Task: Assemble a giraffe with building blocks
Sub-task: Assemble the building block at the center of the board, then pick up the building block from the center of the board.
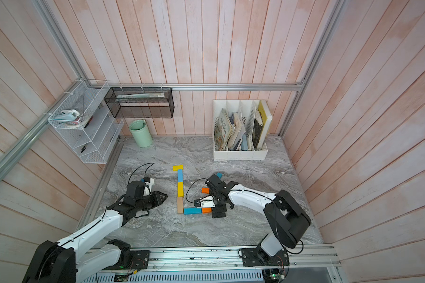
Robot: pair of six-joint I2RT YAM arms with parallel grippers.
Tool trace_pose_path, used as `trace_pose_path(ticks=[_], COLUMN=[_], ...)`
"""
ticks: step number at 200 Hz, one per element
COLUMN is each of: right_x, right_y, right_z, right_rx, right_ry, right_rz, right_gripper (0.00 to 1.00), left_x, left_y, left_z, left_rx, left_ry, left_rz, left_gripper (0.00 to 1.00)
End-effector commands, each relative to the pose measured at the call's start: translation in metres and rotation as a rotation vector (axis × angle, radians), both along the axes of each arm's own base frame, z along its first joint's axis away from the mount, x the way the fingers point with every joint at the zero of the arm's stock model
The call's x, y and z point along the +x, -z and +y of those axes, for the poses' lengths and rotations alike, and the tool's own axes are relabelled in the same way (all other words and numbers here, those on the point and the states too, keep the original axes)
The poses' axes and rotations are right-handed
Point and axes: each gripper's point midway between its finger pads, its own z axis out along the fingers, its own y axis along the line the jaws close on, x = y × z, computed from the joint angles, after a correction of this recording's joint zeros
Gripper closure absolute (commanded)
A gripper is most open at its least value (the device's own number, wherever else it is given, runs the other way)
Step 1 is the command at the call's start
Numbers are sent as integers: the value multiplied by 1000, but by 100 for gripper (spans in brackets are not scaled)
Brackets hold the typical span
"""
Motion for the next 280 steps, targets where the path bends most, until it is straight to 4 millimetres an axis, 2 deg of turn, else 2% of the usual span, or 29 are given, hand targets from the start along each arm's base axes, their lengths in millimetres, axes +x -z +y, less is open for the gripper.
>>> trace_pose_path(ticks=[1,11,27,31,42,50,60,72,91,106,122,130,135,141,148,165,185,197,228,256,280], right_x=[31,40,21,26,55,68,77,113,156,183,210,219,223,225,225,214,193,183,177,179,177], right_y=[-73,-109,-137,-147,-178,-188,-183,-181,-144,-111,-99,-97,-98,-99,-100,-102,-98,-86,-56,-45,-25], right_z=[20,27,39,40,31,24,18,-6,-29,-37,-40,-37,-37,-35,-31,-16,-1,-4,-18,-10,-13], right_rx=[212,361,509,562,706,743,704,705,573,360,282,295,311,330,348,398,488,521,545,561,470], right_ry=[133,200,124,173,420,534,618,939,1291,1420,1519,1554,1586,1621,1649,1675,1709,1769,1919,1972,2056], right_rz=[-197,-278,-272,-294,-385,-384,-303,-289,-74,-22,-90,-96,-97,-91,-60,13,151,217,380,476,483], right_gripper=[2,2,2,2,2,2,2,2,2,2,2,7,17,29,32,25,24,24,27,31,28], left_x=[4,4,5,5,5,5,5,6,7,8,8,9,9,10,10,11,12,11,7,5,5], left_y=[-6,-6,-7,-7,-6,-6,-6,-6,-6,-7,-11,-13,-15,-18,-21,-28,-32,-29,-24,-24,-24], left_z=[2,2,2,2,1,0,0,-2,-3,-3,-3,-3,-2,-1,0,0,0,-1,-2,-2,-5], left_rx=[15,15,11,9,4,-1,-4,-6,-4,4,1,2,4,9,12,21,21,22,9,0,-21], left_ry=[0,-1,-3,-3,-2,0,3,10,24,25,24,22,20,19,18,20,25,31,37,38,44], left_rz=[-21,-23,-24,-25,-24,-23,-21,-22,-18,-15,-25,-31,-37,-44,-49,-66,-73,-68,-57,-59,-60], left_gripper=[67,67,68,68,68,68,68,68,68,68,68,68,68,68,68,68,68,68,68,68,68])
